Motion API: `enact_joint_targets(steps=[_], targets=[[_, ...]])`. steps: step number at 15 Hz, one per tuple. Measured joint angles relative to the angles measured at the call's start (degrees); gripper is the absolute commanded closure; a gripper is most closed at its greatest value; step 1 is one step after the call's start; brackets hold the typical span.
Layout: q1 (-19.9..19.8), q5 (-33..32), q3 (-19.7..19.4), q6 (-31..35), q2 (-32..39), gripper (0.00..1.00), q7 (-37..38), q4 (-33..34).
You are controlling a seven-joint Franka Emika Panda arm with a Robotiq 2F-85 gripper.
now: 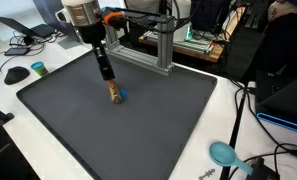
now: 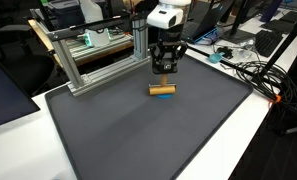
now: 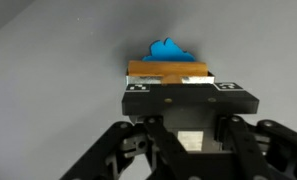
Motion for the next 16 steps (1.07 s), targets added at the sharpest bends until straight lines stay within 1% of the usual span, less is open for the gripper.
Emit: enact_joint_targets(steps=[16], targets=[[-0.3, 2.1, 0.5, -3.3, 0.2, 0.78, -0.7, 0.6]])
